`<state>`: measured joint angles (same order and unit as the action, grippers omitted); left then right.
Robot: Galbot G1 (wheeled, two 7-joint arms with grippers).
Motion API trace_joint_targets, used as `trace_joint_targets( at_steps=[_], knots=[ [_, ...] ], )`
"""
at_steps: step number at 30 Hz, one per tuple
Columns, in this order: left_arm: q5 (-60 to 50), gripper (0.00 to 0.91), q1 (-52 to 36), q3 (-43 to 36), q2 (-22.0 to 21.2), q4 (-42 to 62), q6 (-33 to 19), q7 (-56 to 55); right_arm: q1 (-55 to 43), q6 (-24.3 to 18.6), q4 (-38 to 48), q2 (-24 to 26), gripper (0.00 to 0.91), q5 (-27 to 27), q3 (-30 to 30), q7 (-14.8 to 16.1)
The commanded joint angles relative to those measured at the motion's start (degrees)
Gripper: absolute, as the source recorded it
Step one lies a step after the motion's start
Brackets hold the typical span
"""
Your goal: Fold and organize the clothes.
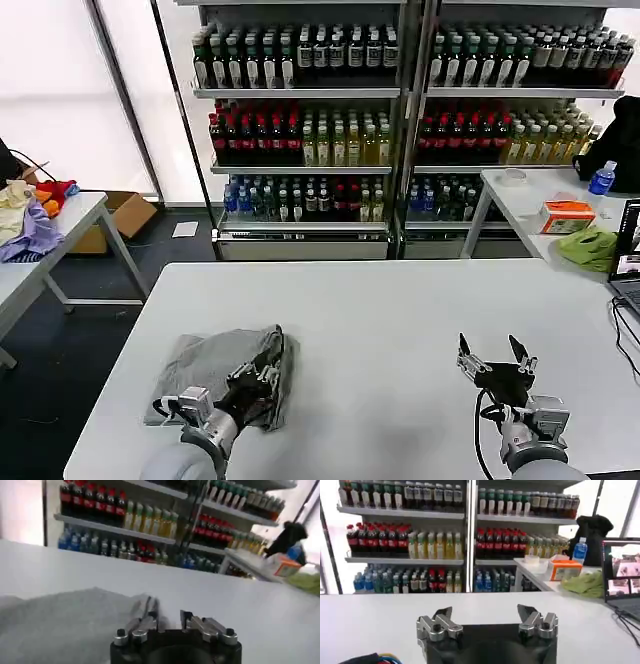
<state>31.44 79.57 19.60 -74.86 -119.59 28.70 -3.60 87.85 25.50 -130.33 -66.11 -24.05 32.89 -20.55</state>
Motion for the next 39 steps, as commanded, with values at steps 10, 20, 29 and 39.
trace_joint_targets(
  at_steps=[10,20,29,39],
  knots=[
    [3.53,0.907,-1.57,12.44,5.54,-3.85,-2.72,-5.44,-2.83,-0.24,3.0,0.48,0.907,0.06,-2.84,0.04],
    [-10.97,0.907,1.02,17.27,9.47,1.5,-4.32,-1.09,-7.15,0.19,5.01,2.26,0.907,-0.54,-5.71,0.07],
    [-10.51,0.907,0.91,17.73,8.98,7.15,-4.65,-0.56,-8.09,0.27,5.83,2.24,0.907,-0.5,-6.64,0.05],
    [-7.44,0.907,1.22,17.61,7.91,11.22,-5.64,-0.73,-7.75,0.41,5.68,2.23,0.907,-0.2,-6.87,-0.08]
  ],
)
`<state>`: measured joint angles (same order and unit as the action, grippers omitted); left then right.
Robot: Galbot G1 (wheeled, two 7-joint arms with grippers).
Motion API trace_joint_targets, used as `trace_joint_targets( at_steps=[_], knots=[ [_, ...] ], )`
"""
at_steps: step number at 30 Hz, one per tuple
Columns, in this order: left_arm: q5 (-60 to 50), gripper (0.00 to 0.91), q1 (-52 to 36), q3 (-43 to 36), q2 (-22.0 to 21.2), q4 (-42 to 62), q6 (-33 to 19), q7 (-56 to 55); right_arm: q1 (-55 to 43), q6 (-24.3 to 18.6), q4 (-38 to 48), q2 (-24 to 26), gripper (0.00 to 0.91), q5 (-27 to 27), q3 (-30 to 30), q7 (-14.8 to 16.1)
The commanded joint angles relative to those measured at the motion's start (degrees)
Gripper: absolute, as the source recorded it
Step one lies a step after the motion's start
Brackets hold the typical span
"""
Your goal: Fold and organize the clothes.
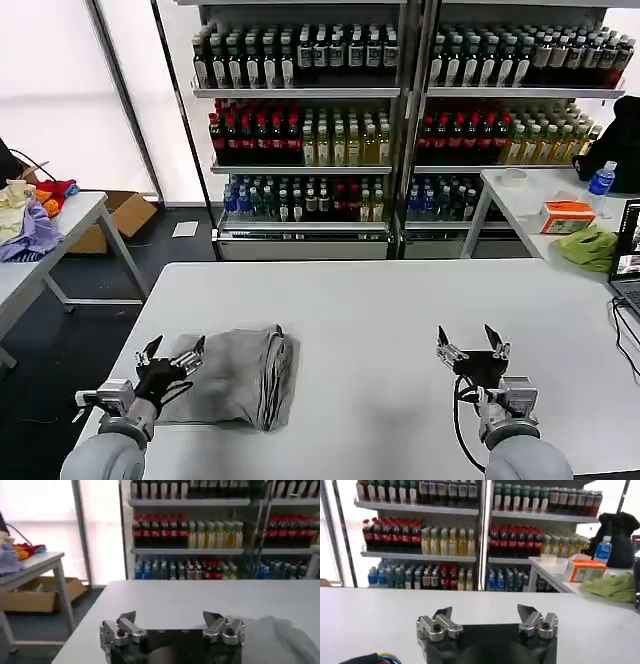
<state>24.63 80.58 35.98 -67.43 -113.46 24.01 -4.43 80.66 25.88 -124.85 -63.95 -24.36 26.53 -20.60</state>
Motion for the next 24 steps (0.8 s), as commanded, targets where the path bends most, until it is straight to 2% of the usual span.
trace_joint_targets(
  at_steps=[1,12,13,14,15,17,18,19,24],
  knots=[
    [-0.63,0.907,0.0,1.2,0.32,5.87,-1.23,0.09,-0.36,0.02,0.12,-0.02,0.907,0.3,-0.68,-0.04],
    [4.45,0.907,0.61,0.4,-0.32,7.14,-0.27,-0.53,0.77,-0.19,-0.24,-0.27,0.907,0.75,-0.81,0.01],
    [6.1,0.836,0.43,0.41,-0.46,7.27,0.15,-0.72,0.83,-0.2,-0.33,-0.31,0.907,0.91,-0.88,0.1],
    [6.71,0.685,0.39,0.42,-0.48,7.29,0.3,-0.78,0.85,-0.22,-0.37,-0.34,0.907,1.04,-0.91,0.15],
    [7.52,0.615,0.38,0.42,-0.51,7.29,0.41,-0.84,0.9,-0.27,-0.4,-0.37,0.907,1.27,-0.96,0.34],
    [8.47,0.302,0.49,0.4,-0.49,7.3,0.81,-0.81,0.99,-0.56,-0.5,-0.31,0.907,1.99,-1.0,0.91],
    [8.92,0.05,0.54,0.36,-0.5,7.26,0.95,-0.8,0.99,-0.58,-0.56,-0.29,0.907,2.05,-1.03,0.96],
    [9.44,0.01,0.55,0.33,-0.56,7.2,1.11,-0.78,0.93,-0.56,-0.6,-0.31,0.907,2.06,-1.03,0.94],
    [10.8,0.01,0.78,0.1,-0.82,6.85,1.52,-0.32,0.59,-0.61,-0.56,-0.3,0.907,2.21,-1.05,1.1]
  ],
)
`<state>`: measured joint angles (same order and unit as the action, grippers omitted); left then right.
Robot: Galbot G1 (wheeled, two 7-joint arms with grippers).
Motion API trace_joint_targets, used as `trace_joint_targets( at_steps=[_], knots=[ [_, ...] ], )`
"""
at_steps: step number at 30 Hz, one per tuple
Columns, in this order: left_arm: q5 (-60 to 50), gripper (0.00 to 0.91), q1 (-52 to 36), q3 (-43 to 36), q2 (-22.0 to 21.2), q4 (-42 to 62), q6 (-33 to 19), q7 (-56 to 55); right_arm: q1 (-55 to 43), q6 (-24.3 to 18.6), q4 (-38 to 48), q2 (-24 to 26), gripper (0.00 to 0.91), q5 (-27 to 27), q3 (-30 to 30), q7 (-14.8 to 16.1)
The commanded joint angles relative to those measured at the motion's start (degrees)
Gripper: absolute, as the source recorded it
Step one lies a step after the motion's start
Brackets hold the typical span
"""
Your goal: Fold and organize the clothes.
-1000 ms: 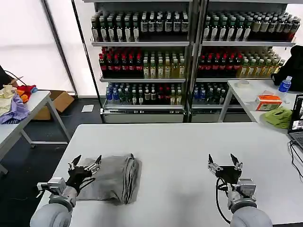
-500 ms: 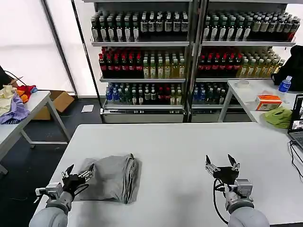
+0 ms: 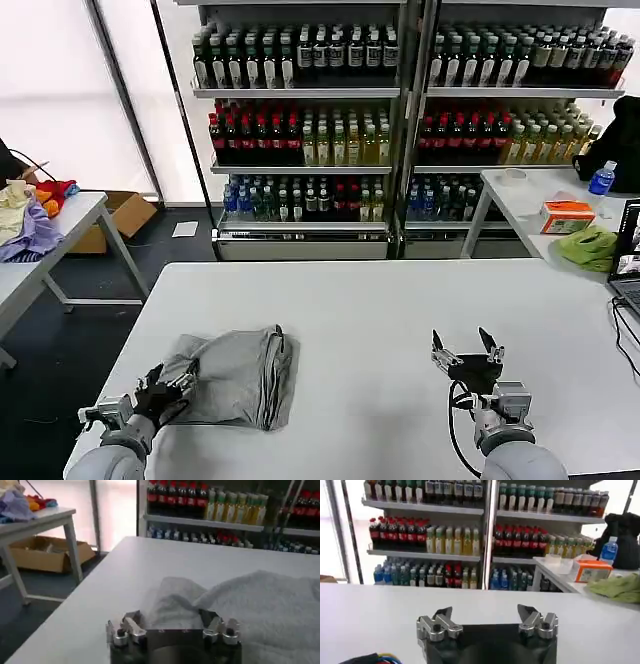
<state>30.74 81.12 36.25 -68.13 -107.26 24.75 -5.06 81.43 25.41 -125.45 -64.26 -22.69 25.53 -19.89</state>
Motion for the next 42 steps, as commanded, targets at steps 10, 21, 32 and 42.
trace_joint_targets(
  at_steps=[10,21,32,42],
  knots=[
    [4.72,0.0,0.44,-0.57,-0.21,-0.62,0.59,0.45,-0.65,-0.37,0.34,0.16,0.907,1.21,-0.07,0.78],
    [5.23,0.0,-1.14,7.62,3.85,-1.3,0.41,-1.38,-1.32,-0.36,0.73,0.43,0.907,0.97,-0.25,0.55],
    [5.5,0.0,-1.85,24.53,21.12,7.58,0.28,1.58,-3.06,0.11,1.36,0.81,0.907,-0.27,-1.0,-0.21],
    [3.28,0.0,1.01,17.44,16.76,-3.91,0.56,2.21,-3.04,0.24,1.36,0.64,0.907,-0.4,-0.51,-0.38]
  ],
)
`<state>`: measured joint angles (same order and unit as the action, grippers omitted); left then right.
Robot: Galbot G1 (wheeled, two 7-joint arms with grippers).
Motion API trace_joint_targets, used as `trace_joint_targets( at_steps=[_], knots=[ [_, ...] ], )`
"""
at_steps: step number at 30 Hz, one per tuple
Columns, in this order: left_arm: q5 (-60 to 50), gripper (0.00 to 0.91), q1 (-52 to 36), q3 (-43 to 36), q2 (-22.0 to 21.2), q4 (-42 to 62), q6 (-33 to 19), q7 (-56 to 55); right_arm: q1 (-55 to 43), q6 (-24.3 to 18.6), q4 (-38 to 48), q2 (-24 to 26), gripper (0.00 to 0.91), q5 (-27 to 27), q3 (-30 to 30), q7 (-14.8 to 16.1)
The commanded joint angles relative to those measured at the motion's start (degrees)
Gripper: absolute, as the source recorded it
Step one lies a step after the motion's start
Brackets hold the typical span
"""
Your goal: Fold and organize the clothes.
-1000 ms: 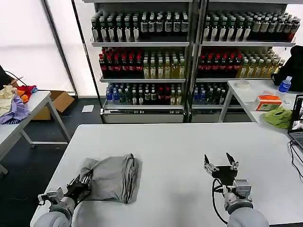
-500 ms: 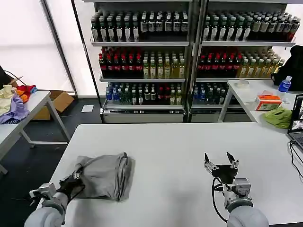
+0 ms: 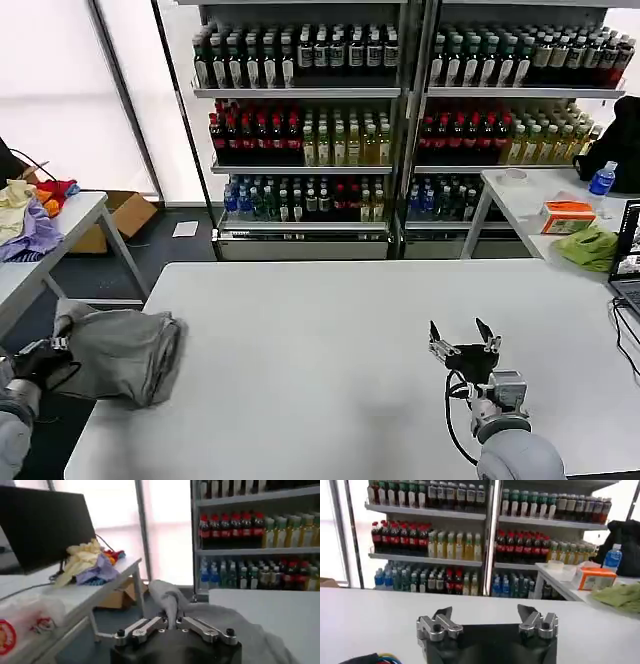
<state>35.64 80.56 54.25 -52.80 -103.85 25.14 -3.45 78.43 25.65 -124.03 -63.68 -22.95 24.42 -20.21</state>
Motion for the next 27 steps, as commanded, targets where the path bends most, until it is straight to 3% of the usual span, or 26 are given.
trace_joint_targets(
  at_steps=[1,5,8,12,15,20,27],
  knots=[
    [-1.59,0.0,1.64,-1.68,0.86,-8.78,0.64,0.24,0.1,0.0,0.0,0.09,0.907,-0.18,0.72,-0.08],
    [-1.43,0.0,1.49,-8.98,-3.24,-16.99,3.03,-2.29,0.75,0.12,0.12,-0.33,0.907,-0.08,1.96,-0.23],
    [-2.58,0.0,1.24,-19.36,-9.85,-22.52,4.35,-4.88,0.96,0.74,-0.17,-1.79,0.907,0.68,2.2,-0.71],
    [-9.67,0.0,-3.17,-34.56,-18.06,-24.37,4.72,-8.01,2.53,1.28,-1.31,-3.12,0.907,2.29,2.45,-0.79],
    [-12.38,0.0,-7.35,-43.6,-20.19,-21.61,5.51,-9.08,4.03,1.34,-1.63,-3.66,0.907,3.21,3.36,-0.96],
    [-14.6,0.0,-13.41,-49.17,-23.11,-10.46,4.81,-9.14,6.14,1.37,-1.94,-5.47,0.907,3.94,5.17,-0.54],
    [-13.12,0.0,-19.61,-51.21,-26.68,-6.15,6.76,-10.99,5.31,2.21,-1.92,-5.92,0.907,6.39,2.51,-0.69]
  ],
)
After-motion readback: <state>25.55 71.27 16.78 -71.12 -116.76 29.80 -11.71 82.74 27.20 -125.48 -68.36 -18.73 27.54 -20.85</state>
